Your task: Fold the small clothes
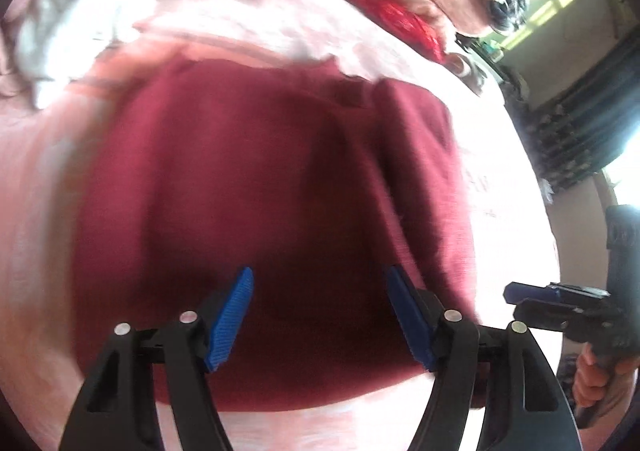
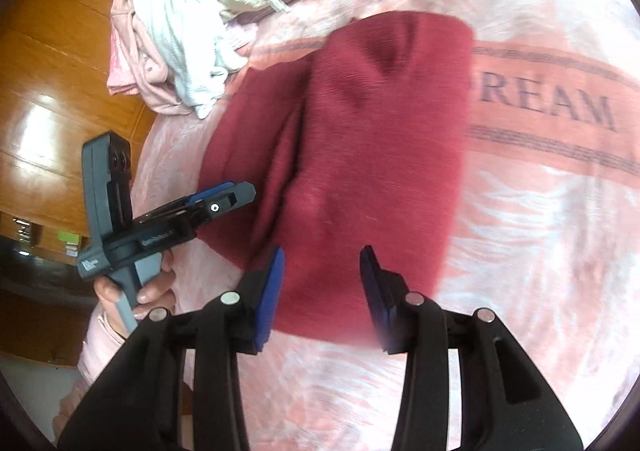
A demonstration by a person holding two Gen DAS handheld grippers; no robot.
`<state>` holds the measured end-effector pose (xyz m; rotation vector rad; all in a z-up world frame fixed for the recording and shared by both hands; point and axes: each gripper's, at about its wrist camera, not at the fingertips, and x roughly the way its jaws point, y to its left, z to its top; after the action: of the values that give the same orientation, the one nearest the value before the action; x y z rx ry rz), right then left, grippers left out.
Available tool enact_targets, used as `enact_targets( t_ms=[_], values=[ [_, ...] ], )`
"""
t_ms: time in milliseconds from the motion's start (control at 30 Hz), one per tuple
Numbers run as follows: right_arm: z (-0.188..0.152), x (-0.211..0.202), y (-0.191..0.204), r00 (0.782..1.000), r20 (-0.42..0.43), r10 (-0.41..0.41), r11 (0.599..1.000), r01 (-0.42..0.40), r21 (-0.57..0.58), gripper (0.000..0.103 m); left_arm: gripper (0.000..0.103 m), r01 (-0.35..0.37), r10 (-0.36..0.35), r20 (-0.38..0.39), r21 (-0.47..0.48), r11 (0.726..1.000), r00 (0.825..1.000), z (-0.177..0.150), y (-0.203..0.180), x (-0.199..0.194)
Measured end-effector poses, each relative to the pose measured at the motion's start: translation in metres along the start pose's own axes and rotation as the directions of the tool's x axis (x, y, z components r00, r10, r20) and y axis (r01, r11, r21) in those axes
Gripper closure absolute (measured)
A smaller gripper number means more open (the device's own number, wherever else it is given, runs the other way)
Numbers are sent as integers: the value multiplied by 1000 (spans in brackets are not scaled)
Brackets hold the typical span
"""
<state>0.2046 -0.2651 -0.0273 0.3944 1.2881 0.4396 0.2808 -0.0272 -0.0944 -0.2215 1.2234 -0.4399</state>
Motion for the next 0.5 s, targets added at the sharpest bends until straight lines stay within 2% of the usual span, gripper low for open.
enact_targets(
  t_ms=[167, 300, 500],
  values=[
    [-10, -4, -29, 1000, 22, -13, 1000, 12, 22, 63, 30, 52, -52, -19, -6, 999, 998, 6, -25, 14],
    [-18, -4, -46, 1000, 19, -8, 1000, 8, 28, 63, 26, -17, 18, -23, 11, 1000, 1000, 8, -36, 22],
    [-25, -4, -56, 1000, 11, -8, 1000, 8, 18, 63, 26, 58, -60, -46, -33, 998, 997, 12, -43, 34]
  ],
)
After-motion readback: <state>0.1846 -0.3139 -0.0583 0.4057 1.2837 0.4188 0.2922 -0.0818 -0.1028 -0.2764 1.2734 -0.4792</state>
